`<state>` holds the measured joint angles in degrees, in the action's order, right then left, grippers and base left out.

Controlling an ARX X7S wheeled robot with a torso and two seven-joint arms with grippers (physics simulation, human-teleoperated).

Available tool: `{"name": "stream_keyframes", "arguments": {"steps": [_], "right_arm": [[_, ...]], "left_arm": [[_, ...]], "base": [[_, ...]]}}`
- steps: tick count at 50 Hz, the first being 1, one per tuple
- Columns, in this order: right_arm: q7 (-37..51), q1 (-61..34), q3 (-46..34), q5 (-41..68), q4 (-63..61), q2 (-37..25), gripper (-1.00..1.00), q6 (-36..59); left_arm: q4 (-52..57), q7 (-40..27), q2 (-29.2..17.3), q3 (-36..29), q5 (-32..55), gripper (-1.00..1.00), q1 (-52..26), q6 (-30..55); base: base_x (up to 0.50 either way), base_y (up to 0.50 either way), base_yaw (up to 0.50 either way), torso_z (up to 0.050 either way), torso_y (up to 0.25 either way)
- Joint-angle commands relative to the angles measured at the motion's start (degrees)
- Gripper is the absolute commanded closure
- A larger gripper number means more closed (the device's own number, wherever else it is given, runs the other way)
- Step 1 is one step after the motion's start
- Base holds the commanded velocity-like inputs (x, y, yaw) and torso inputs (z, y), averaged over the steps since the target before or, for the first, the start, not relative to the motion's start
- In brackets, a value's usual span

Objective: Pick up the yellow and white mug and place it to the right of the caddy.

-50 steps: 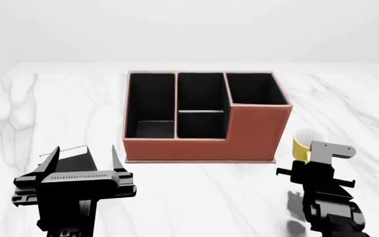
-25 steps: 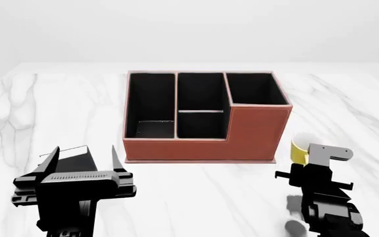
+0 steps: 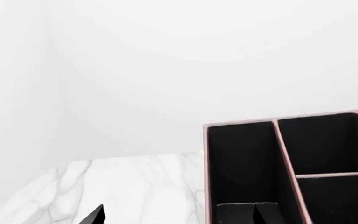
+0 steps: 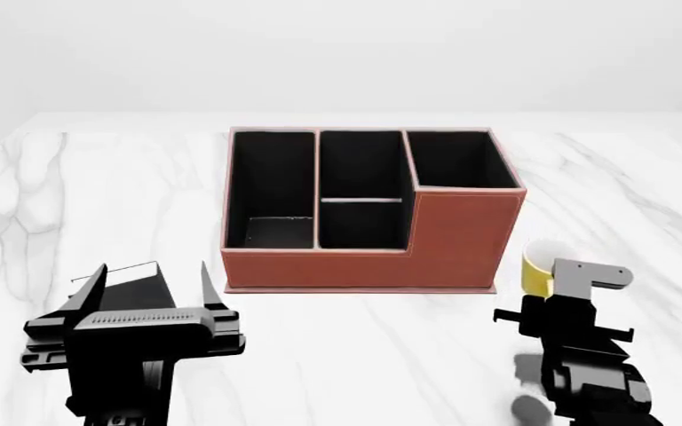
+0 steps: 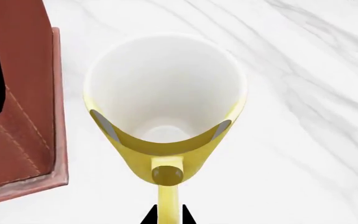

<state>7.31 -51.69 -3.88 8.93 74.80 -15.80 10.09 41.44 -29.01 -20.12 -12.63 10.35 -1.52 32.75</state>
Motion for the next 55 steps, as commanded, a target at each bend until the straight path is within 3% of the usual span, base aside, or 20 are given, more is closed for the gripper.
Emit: {"name": "stream_keyframes", "arguments": {"steps": [1,5,6,21,55], "right_arm": [[-0.5,0.1,1.1,-2.0,0.1,0.2,1.0,0.6],[-0.6,0.1,1.6,-2.4,0.1,0.2,1.0,0.6],[-0.6,0.0,1.7,-2.6,0.1,0.2,-1.0,0.6],[-0.1,0.5,3.2,-2.8,-2.6,-0.2,-1.0,-0.3],[5.6,31.9,7.9,3.4,-71.6,-3.5,-1.0,30.5]], "left_arm": [[0.0,-0.2,-0.1,-0.2,0.1,-1.0,0.0,-0.1],[0.0,-0.2,-0.2,-0.2,0.2,-1.0,0.0,0.0],[0.0,-0.3,-0.2,-0.2,0.2,-1.0,-0.1,0.0],[0.4,-0.5,-0.4,-0.3,0.5,-1.0,-0.2,0.3],[1.0,-1.2,-0.9,-0.5,0.8,-1.0,0.0,0.4]], "base": [[0.0,0.0,0.0,0.0,0.0],[0.0,0.0,0.0,0.0,0.0],[0.0,0.0,0.0,0.0,0.0],[0.0,0.0,0.0,0.0,0.0],[0.0,0.0,0.0,0.0,0.0]]}}
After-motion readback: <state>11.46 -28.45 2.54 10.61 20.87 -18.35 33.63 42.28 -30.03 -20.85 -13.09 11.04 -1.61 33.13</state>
